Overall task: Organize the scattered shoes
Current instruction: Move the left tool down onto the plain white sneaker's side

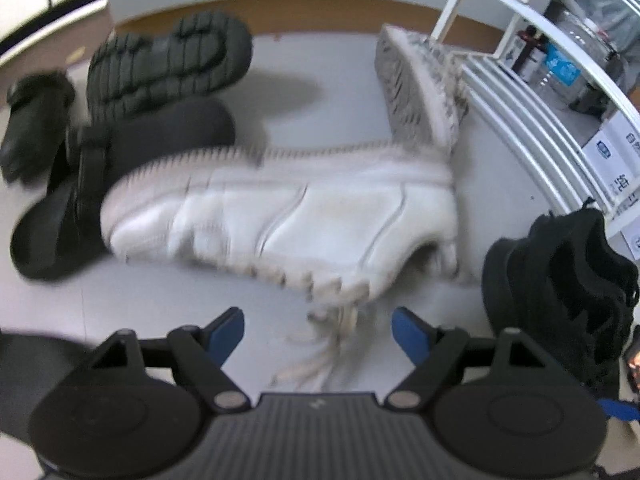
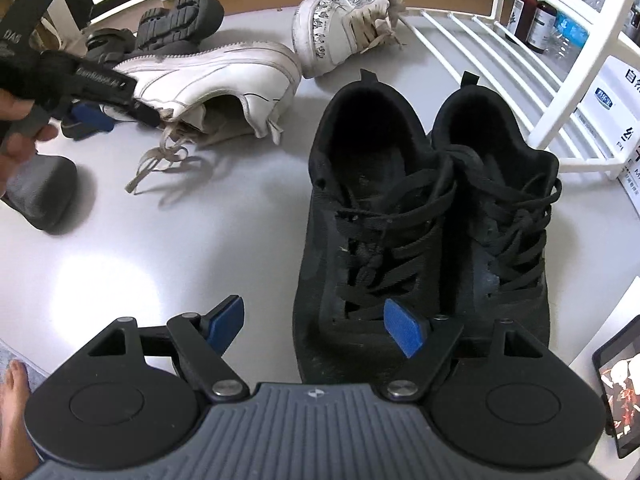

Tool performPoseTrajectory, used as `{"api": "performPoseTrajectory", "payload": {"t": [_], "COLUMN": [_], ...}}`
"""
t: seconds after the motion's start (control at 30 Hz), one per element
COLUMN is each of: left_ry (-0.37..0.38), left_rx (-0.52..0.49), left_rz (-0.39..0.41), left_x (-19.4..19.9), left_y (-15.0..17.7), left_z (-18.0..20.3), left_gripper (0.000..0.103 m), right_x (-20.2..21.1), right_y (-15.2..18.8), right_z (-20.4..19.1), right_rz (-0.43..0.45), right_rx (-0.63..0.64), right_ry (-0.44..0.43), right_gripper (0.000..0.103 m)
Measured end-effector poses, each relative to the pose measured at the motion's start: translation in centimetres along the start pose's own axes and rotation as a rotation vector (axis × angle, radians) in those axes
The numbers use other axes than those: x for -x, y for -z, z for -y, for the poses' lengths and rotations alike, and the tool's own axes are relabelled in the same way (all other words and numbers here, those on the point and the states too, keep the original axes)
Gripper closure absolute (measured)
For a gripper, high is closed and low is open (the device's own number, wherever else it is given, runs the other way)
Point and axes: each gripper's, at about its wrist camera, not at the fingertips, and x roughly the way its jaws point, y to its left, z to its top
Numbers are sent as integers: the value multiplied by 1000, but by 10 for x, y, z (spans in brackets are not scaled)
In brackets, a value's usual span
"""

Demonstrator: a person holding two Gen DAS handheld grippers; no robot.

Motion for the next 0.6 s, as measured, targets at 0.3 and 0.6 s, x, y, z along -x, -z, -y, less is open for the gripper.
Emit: {"api": "performPoseTrajectory", "payload": {"t": [0.3, 0.6], "left_ry": [-22, -103], "left_rx": [-103, -216], "left_rz": [28, 91], "left_x": [-19, -19], "left_y": [-21, -16], "left_z": [25, 43], "left_gripper": [12, 10], "right_x": [-21, -8], "right_y": [10, 12], "right_z": [9, 26], "right_rz": [-78, -58], "right_rx": [13, -76], "right_ry": [69, 67], "right_gripper": [24, 26]}}
